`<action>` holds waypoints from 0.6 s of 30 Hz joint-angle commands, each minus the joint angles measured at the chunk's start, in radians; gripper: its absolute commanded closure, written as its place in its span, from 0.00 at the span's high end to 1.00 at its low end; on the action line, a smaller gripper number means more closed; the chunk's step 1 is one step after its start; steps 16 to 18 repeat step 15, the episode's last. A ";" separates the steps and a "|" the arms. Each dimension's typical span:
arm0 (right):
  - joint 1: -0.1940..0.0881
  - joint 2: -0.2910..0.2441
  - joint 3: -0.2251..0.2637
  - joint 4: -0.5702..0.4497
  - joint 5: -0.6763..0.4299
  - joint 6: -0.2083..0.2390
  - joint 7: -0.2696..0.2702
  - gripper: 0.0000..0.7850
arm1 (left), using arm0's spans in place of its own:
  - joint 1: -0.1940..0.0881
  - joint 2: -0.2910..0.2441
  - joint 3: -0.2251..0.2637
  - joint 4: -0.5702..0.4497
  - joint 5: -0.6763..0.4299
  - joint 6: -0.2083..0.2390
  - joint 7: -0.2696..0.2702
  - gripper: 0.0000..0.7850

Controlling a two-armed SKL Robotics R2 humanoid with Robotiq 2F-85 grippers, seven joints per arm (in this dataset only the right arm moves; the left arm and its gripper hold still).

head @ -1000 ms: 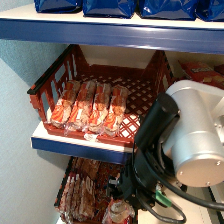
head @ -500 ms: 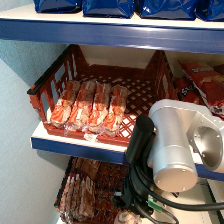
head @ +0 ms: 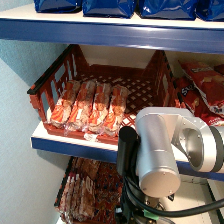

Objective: Pick up crumpets

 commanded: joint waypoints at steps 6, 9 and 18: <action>-0.115 0.009 0.116 0.040 -0.068 -0.129 -0.024 0.00 | 0.000 0.000 0.000 0.000 0.000 0.000 0.000 0.00; -0.142 0.020 0.144 0.047 -0.073 -0.142 -0.072 0.00 | 0.000 0.000 0.000 0.000 0.000 0.000 0.000 0.00; -0.159 0.017 0.161 0.048 -0.073 -0.148 -0.081 0.00 | 0.000 0.000 0.000 0.000 0.000 0.000 0.000 0.00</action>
